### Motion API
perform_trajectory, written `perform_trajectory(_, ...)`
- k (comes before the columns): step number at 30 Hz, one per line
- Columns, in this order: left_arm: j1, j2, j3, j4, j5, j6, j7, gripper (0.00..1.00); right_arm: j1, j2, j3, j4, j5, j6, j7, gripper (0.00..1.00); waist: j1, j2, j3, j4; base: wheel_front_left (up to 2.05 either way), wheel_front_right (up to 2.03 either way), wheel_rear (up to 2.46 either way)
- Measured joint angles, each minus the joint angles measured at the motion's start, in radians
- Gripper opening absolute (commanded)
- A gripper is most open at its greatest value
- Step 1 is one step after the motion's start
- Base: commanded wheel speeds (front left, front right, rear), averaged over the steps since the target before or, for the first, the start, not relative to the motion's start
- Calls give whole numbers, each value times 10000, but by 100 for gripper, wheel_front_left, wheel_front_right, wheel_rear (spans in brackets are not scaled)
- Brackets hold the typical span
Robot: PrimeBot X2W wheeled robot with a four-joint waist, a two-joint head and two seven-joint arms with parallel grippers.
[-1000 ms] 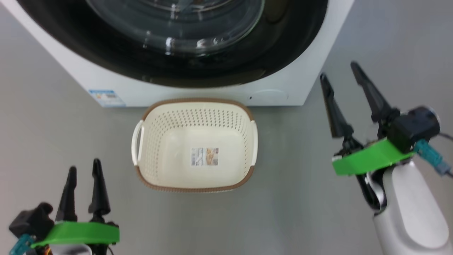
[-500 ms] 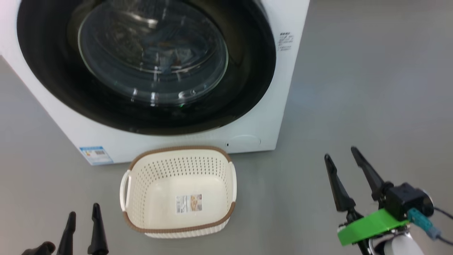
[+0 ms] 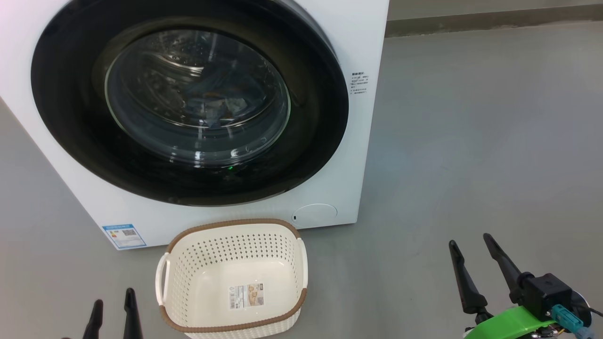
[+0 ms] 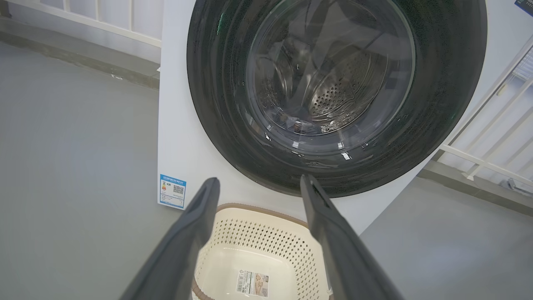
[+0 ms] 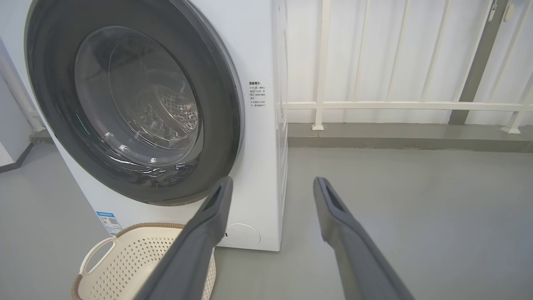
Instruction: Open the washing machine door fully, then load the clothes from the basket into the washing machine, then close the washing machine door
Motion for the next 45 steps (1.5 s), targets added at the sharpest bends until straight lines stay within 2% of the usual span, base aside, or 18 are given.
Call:
perform_trajectory(15,137,4,-46,23,-52,0,0,100,0,-104,-489,594,-77,2,25,100,0,0,-93,365,0,0,0)
perform_trajectory(45,294,6,313,25,771,0,0,100,-6,-4,-479,729,-79,0,25,100,0,0,58,756,0,0,0)
